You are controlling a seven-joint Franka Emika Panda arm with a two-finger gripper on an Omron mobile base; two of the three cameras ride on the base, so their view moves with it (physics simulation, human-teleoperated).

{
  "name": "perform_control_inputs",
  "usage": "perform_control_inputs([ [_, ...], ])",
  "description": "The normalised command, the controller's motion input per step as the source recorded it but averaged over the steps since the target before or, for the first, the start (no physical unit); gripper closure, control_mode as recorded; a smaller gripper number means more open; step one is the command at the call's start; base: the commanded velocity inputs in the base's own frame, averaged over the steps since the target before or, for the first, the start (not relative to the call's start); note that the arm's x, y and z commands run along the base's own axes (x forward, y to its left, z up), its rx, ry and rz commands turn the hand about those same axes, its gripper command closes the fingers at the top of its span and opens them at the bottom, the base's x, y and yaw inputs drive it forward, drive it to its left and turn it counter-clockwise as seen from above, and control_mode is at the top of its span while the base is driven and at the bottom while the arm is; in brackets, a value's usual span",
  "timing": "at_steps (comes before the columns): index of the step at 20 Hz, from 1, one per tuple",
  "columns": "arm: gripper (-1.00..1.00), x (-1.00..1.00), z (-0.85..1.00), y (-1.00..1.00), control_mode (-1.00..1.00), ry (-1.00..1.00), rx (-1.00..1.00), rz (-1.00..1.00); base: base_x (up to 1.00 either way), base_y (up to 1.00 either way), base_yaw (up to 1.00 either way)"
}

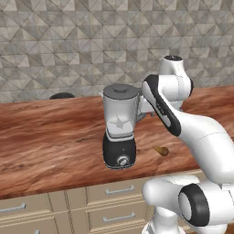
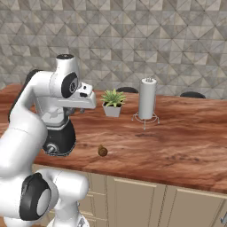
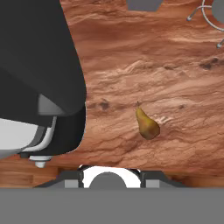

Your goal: Open the blender lid, put the pear in the blender, close the lid, and start the blender.

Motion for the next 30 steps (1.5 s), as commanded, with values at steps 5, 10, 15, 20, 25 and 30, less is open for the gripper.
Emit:
perform_control_inputs([
  [5,-1.00,-0.31,0.10,0.12,-1.00,-0.11,0.00,-0.01,0.00,0.00,0.00],
  [10,-1.00,-0.76,0.96,0.37,-1.00,-0.36,0.00,-0.05,0.00,0.00,0.00],
  [15,-1.00,-0.33,0.99,0.82,-1.00,-0.21,-0.02,0.00,0.00,0.00,0.00],
  [20,-1.00,0.35,0.48,0.93,-1.00,-0.01,-0.01,0.00,0.00,0.00,0.00],
  [25,-1.00,0.71,0.11,0.27,-1.00,0.05,0.00,0.02,0.00,0.00,0.00],
  [30,-1.00,0.61,-0.04,0.08,-1.00,0.15,0.00,0.01,0.00,0.00,0.00],
])
